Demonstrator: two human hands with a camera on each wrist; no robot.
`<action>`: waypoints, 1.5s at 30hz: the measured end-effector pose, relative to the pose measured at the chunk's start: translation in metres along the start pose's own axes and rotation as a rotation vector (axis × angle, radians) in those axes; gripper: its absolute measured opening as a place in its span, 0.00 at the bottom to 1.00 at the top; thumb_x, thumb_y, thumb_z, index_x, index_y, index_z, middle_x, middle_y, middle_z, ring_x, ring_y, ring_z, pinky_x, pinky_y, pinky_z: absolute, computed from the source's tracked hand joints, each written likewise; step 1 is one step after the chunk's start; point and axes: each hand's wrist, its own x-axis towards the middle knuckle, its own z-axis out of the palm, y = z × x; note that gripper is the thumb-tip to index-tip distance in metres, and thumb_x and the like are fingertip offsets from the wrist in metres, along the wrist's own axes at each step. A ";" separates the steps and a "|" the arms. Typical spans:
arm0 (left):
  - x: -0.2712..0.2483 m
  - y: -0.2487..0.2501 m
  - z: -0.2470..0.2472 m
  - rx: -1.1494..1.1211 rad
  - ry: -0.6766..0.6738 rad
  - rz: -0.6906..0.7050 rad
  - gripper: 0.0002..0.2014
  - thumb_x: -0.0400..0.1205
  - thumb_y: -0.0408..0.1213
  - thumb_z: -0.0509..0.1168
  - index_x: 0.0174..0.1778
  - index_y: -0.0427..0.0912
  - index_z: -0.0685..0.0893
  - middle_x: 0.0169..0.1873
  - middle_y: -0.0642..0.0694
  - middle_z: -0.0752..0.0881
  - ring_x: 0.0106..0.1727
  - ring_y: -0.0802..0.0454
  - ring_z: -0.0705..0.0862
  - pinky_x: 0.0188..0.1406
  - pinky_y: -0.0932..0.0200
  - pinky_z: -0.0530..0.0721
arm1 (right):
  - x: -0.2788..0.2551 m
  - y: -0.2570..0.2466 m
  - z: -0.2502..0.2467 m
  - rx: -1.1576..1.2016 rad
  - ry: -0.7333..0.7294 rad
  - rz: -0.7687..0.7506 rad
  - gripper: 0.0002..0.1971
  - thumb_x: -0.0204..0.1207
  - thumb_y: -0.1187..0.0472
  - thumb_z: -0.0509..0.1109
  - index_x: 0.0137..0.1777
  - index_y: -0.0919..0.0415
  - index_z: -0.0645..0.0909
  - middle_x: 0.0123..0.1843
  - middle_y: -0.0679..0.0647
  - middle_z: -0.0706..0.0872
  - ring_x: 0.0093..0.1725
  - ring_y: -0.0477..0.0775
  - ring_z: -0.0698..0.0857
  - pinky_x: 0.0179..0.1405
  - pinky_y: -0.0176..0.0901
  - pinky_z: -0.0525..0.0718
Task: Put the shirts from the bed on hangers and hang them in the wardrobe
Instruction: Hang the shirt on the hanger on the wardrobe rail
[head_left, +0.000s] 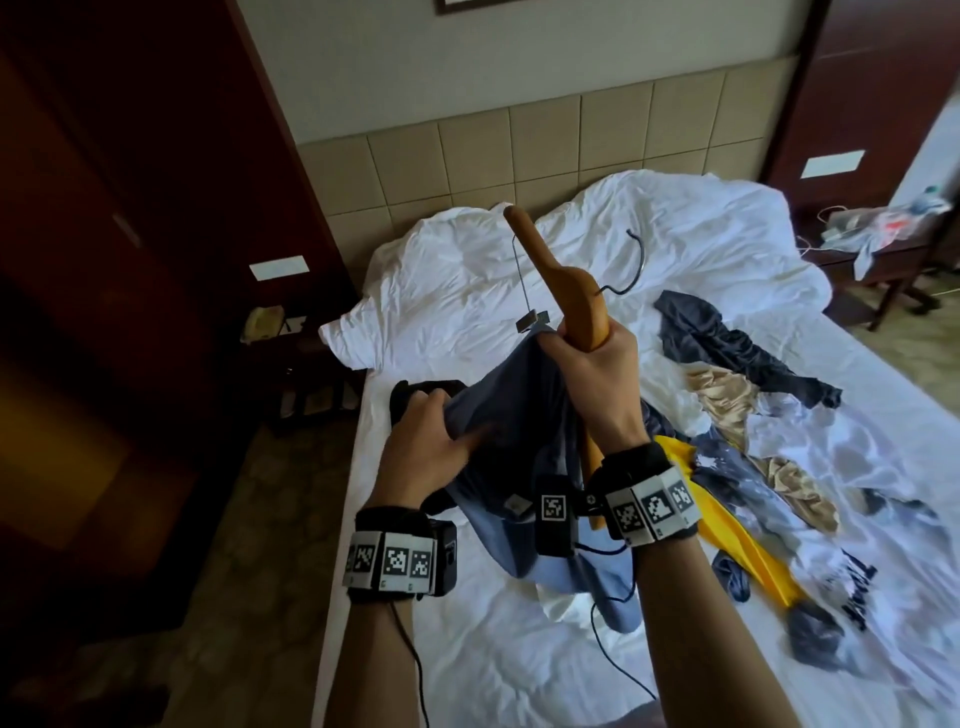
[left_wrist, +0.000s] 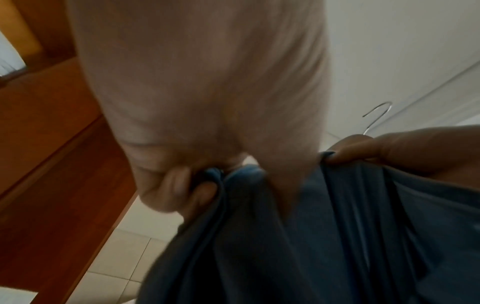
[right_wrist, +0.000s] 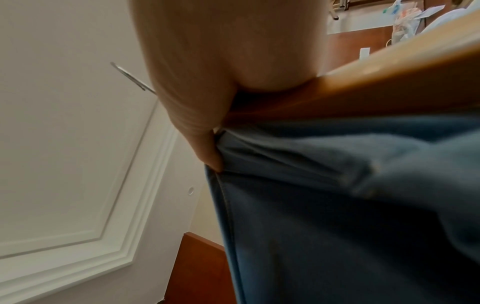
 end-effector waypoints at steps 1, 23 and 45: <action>0.000 -0.001 0.001 -0.010 0.076 0.024 0.13 0.83 0.50 0.71 0.53 0.46 0.77 0.55 0.48 0.77 0.53 0.45 0.84 0.50 0.46 0.82 | 0.000 0.001 -0.002 -0.005 0.007 0.006 0.10 0.75 0.65 0.82 0.38 0.57 0.83 0.28 0.40 0.80 0.29 0.42 0.77 0.32 0.34 0.77; 0.007 -0.029 -0.024 -0.324 0.402 0.240 0.13 0.91 0.34 0.62 0.41 0.39 0.84 0.32 0.47 0.83 0.34 0.54 0.79 0.35 0.58 0.74 | 0.004 0.022 -0.005 -0.169 -0.035 0.010 0.13 0.70 0.66 0.82 0.34 0.54 0.80 0.30 0.48 0.82 0.29 0.44 0.77 0.31 0.39 0.78; 0.012 -0.064 -0.010 -0.218 0.445 -0.240 0.22 0.84 0.41 0.69 0.26 0.34 0.78 0.20 0.42 0.79 0.24 0.49 0.77 0.26 0.55 0.72 | 0.005 0.027 -0.020 -0.393 -0.434 0.051 0.23 0.80 0.42 0.78 0.28 0.53 0.85 0.19 0.44 0.80 0.20 0.43 0.78 0.22 0.36 0.77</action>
